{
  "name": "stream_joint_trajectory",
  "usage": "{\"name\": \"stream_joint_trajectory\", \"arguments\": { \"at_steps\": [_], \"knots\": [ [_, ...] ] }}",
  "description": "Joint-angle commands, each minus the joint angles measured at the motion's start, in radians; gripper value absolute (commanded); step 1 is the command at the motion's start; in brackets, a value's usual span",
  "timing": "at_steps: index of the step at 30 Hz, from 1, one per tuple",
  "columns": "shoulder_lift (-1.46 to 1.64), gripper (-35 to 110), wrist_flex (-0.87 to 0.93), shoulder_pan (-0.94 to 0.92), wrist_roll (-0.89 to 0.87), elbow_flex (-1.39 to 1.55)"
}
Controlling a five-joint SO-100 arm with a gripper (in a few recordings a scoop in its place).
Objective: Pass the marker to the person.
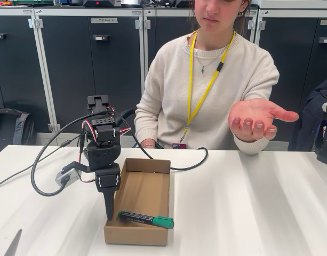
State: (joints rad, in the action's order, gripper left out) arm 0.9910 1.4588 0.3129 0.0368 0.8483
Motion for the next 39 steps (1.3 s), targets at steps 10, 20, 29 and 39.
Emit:
{"name": "stream_joint_trajectory", "arguments": {
  "at_steps": [10,20,29,39],
  "knots": [
    [0.253,23,0.055,0.051,0.061,-0.066],
    [0.17,23,-0.13,-0.074,0.058,0.124],
    [0.112,23,-0.199,-0.098,-0.104,0.038],
    [0.005,23,-0.169,-0.199,-0.086,-0.318]
  ]
}}
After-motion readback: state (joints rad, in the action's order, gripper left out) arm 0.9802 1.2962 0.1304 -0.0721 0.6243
